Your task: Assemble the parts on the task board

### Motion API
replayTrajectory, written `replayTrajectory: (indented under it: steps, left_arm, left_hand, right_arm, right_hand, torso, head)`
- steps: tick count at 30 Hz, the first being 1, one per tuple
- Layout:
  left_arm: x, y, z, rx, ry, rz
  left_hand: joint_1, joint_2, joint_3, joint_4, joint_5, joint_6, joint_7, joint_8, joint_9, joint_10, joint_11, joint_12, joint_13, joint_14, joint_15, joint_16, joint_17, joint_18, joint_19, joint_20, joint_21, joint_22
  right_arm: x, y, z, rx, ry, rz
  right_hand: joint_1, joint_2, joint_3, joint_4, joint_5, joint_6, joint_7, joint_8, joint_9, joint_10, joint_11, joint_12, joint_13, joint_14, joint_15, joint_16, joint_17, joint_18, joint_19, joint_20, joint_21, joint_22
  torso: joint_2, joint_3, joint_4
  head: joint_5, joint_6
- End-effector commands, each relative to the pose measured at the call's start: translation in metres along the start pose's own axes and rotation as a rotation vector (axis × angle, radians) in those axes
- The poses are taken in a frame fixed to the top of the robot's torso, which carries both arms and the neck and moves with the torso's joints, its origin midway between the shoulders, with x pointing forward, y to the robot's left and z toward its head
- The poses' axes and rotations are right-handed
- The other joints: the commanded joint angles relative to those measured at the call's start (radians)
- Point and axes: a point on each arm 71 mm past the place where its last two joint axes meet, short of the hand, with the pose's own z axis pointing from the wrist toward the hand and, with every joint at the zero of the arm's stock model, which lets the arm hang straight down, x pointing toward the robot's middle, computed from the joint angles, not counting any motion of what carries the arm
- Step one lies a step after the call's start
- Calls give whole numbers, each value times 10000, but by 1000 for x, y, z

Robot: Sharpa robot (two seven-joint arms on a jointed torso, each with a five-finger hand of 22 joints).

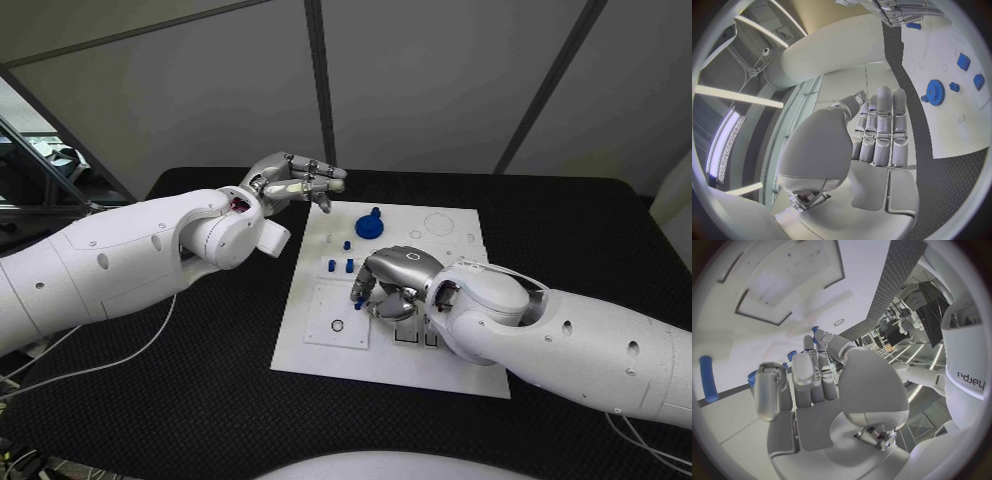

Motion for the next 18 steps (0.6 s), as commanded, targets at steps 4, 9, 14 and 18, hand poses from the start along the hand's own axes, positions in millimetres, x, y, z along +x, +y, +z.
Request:
replayTrajectory:
  steps: [4,9,14,18]
  left_arm:
    - [1,-1,1,10,119,-91]
    - [1,-1,1,-3,122,-91]
    - [1,-1,1,-17,141,-96]
    - [1,0,1,-34,156,-99]
  left_hand:
    - [11,82,-13,-59,46,11,65,-34,15,-14,59,2,8,41,5,-43,-8,-47,39,13,-10,-9]
    - [11,82,-13,-59,46,11,65,-34,15,-14,59,2,8,41,5,-43,-8,-47,39,13,-10,-9]
    - [8,84,-15,-58,43,8,68,-37,15,-18,61,0,9,40,7,-51,-11,-48,38,14,-15,-12]
    - [4,88,-18,-57,39,4,71,-41,15,-24,63,-3,10,38,10,-61,-14,-48,36,15,-22,-15]
  right_arm:
    - [2,0,1,58,297,-265]
    - [3,0,3,92,406,-336]
    - [11,3,3,56,645,-459]
    - [14,4,4,103,697,-561]
  right_hand:
    - [-90,-11,-13,71,-50,86,19,40,17,-11,-16,22,-10,372,-59,66,-17,-186,490,-84,31,1633]
    - [-90,-11,-13,71,-50,86,19,40,17,-11,-16,22,-10,372,-59,66,-17,-186,490,-84,31,1633]
    - [-121,-33,-34,95,-76,83,15,33,18,-24,-16,20,-14,361,-59,51,-59,-178,472,-82,9,1607]
    - [-238,-178,-60,156,-120,-138,75,-41,-36,-349,63,-18,-79,299,2,-54,-251,-135,370,-53,-126,1455]
  torso:
    - [3,-2,2]
    - [0,-2,-2]
    - [-2,-3,3]
    - [-1,-3,-2]
  head:
    - [-8,-23]
    - [-18,-38]
    - [-16,-66]
    - [-15,-71]
